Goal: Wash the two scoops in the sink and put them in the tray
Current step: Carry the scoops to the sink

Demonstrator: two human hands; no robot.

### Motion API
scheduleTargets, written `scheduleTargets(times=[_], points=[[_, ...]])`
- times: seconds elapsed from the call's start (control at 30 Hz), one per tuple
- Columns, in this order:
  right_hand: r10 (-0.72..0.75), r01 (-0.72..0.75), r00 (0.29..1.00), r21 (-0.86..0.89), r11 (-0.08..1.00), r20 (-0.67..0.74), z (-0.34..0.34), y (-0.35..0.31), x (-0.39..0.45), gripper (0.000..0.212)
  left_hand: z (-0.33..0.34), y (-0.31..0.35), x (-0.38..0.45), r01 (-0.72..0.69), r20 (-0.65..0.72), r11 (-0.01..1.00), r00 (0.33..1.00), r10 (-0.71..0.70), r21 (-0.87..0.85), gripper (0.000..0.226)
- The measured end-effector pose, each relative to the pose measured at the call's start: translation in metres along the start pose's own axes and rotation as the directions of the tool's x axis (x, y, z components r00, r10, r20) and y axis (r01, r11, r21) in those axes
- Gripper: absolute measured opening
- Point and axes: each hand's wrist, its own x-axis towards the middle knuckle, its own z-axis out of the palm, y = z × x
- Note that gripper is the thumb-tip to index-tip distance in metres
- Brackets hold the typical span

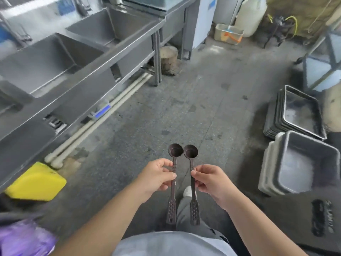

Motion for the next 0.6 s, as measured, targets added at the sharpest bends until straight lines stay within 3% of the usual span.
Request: scheduleTargets(times=[0.33, 0.6], points=[[-0.013, 0.071, 0.957, -0.191, 0.979, 0.291, -0.001, -0.124, 0.155, 0.017, -0.046, 0.080, 0.080, -0.024, -0.273, 0.981, 0.962, -0.031, -0.195, 0.022], [-0.013, 0.144, 0.895, -0.261, 0.954, 0.446, 0.012, -0.218, 0.253, 0.025, -0.083, 0.145, 0.145, -0.093, -0.368, 0.942, 0.929, -0.034, -0.323, 0.020]])
